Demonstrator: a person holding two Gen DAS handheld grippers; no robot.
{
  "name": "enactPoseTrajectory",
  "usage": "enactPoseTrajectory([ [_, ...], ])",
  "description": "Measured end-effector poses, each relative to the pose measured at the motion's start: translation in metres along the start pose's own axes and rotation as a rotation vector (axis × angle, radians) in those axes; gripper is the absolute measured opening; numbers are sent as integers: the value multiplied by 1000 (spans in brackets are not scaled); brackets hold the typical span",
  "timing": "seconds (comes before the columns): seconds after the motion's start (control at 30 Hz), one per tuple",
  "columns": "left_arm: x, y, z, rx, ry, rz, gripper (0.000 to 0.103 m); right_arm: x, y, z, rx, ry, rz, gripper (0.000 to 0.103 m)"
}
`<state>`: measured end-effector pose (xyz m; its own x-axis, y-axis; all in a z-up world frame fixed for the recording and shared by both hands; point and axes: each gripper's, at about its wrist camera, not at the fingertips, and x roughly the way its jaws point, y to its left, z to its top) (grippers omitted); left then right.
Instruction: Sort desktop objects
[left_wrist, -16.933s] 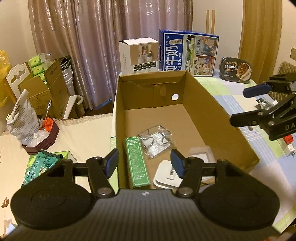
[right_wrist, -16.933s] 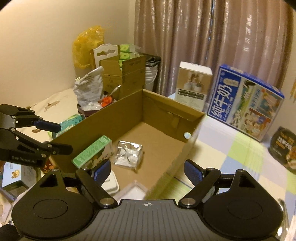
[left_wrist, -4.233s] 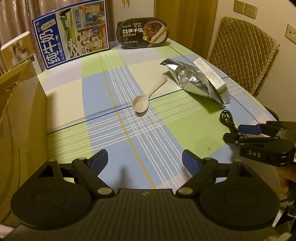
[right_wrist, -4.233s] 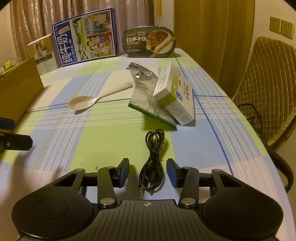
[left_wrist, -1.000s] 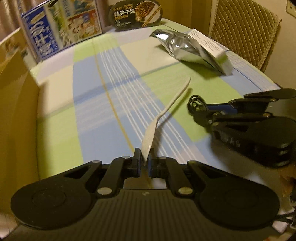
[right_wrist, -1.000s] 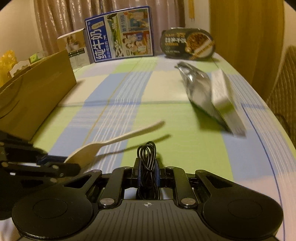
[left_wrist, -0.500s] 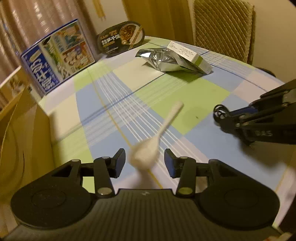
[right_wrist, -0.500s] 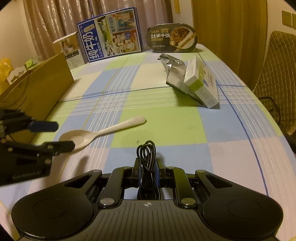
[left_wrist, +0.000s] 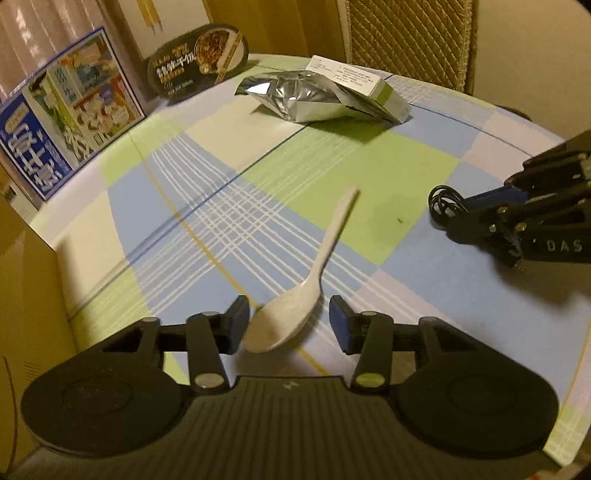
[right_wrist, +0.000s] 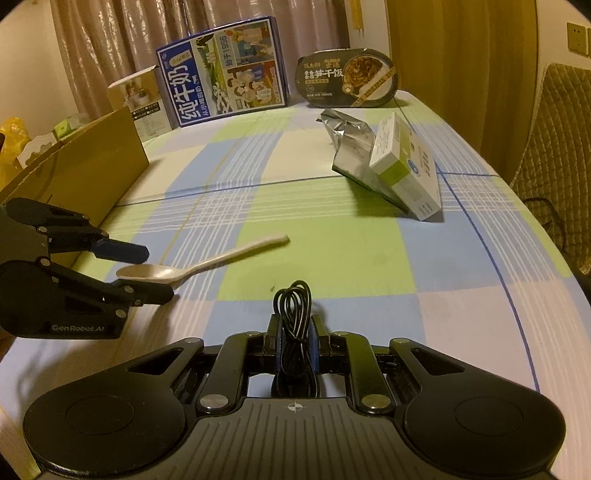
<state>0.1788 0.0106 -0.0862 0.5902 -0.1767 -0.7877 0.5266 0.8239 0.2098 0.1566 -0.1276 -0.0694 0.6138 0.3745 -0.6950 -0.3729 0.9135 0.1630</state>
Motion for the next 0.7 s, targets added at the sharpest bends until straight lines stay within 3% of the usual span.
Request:
enactPoseTrajectory([
  [0.2,-7,-3,-3,-71,36,-23,29,-2,0,-1,3,7,0,11],
  [0.3,-15,-9,-9,-132,54,-53,28,-5,-2,-4,7,10,-3,11],
  [0.4,-24,-23,-15,-132,55,-52,28,-9,-5,-8,9,12,-5,11],
  [0.47,-27,-31,-17,-90,43,-13,30,-11,-6,-9,8,11,-7,11],
  [0.53,-28,-34,-18,-42,31,36,41,-12,-7,-10,10,9,-10,11],
  [0.7,-22,-18,-16,-129,26,29,44,-12,-9,-11,9,-3,-16,11],
])
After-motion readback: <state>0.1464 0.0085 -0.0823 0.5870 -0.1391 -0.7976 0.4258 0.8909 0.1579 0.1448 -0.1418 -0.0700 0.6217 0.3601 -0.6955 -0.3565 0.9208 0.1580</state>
